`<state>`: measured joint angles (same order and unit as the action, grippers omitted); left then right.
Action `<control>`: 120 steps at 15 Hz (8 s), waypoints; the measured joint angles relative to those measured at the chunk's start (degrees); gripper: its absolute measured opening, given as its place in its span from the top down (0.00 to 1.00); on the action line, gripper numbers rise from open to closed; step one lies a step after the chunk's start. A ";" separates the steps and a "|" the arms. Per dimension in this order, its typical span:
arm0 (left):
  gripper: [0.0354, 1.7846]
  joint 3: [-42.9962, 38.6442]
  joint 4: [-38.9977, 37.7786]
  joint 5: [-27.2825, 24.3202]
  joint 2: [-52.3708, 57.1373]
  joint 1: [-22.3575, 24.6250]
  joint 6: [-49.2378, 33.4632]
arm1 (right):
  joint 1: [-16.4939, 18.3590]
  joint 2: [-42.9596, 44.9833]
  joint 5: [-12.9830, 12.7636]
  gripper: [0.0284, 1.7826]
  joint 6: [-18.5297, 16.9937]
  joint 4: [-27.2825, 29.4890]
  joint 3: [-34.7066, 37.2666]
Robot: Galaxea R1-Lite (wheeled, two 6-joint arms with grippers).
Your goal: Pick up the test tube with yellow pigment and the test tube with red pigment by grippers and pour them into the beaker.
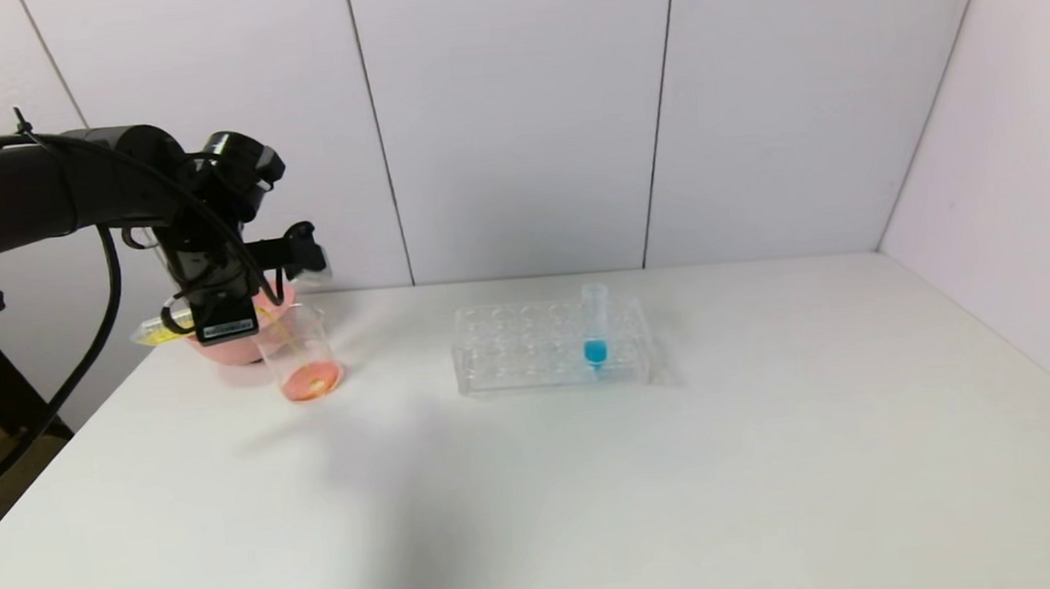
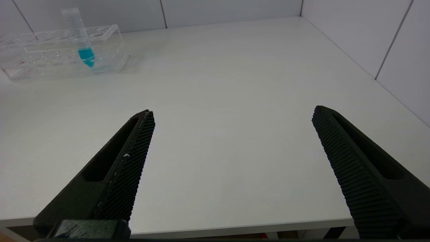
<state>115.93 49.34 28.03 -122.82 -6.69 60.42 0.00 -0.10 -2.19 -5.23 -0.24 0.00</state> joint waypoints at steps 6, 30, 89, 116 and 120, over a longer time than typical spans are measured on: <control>0.75 0.07 -0.06 3.63 -0.67 -1.32 0.05 | 0.00 0.00 0.00 0.04 -0.02 0.00 0.00; 0.75 -3.08 -0.37 -13.45 7.00 5.13 -19.71 | 0.00 0.00 0.00 0.04 -0.02 0.00 0.00; 0.01 -65.66 -53.88 -40.51 86.69 13.76 -56.76 | 0.00 0.00 0.00 0.04 -0.02 0.02 0.00; 0.01 -115.91 -49.75 -26.21 122.84 6.25 -65.45 | 0.00 0.00 0.00 0.04 -0.02 0.00 0.00; 0.01 -115.93 -49.75 -26.19 122.84 6.25 -65.48 | 0.00 0.00 0.02 0.04 -0.02 0.02 0.00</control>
<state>0.00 -0.41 1.84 0.02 -0.44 -5.06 0.00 -0.10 -2.17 -5.25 -0.22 0.00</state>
